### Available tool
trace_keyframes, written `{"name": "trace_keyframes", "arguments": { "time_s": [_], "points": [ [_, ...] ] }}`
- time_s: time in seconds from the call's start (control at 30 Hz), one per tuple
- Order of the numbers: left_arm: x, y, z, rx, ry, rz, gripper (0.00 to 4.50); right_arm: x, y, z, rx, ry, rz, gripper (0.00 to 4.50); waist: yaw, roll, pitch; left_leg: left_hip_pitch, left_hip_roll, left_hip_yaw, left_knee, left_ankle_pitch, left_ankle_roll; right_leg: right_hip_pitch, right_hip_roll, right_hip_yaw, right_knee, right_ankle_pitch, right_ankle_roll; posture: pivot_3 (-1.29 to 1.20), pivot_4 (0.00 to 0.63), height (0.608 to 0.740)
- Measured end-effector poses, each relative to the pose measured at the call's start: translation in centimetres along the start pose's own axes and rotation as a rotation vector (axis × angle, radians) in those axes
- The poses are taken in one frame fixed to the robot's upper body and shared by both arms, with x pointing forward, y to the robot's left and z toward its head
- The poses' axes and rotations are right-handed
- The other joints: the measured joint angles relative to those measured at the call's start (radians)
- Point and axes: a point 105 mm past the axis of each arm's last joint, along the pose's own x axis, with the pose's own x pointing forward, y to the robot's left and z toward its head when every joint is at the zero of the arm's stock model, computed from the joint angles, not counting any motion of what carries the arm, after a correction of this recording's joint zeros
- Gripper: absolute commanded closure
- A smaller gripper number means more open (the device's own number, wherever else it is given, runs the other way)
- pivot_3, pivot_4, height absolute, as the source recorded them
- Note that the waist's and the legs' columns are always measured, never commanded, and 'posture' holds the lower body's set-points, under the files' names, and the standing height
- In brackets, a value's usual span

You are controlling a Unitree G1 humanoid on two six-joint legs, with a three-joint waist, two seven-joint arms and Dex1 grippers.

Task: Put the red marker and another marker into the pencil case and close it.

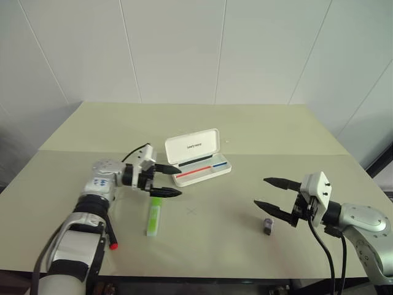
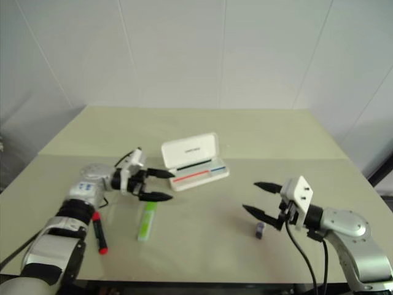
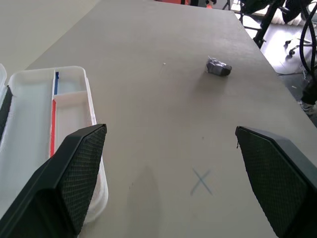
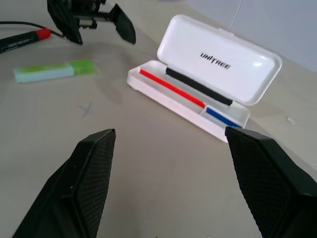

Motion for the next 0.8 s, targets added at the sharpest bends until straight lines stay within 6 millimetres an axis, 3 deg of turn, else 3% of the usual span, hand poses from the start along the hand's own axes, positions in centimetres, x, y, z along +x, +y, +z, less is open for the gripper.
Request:
{"name": "trace_keyframes", "arguments": {
  "time_s": [0.27,0.8],
  "points": [
    [2.6,2.4,-1.3,-0.033,0.109,0.147,0.05,-0.7,1.2,-0.9,0.032,0.019,-0.041,0.0,-0.001,0.0,0.0,-0.001,-0.001,0.0,-0.001,0.0,0.001,0.0,0.0,0.0,-0.001,-0.001,0.001,0.0,0.15,0.74],
    [4.6,2.4,-3.0,-0.051,0.234,0.159,0.05,-1.5,1.4,-0.4,0.012,0.022,-0.091,0.0,0.001,0.0,0.0,0.0,-0.001,0.0,0.0,0.0,0.001,0.0,0.0,0.0,0.0,-0.001,0.001,0.0,0.15,0.74]
  ]
}}
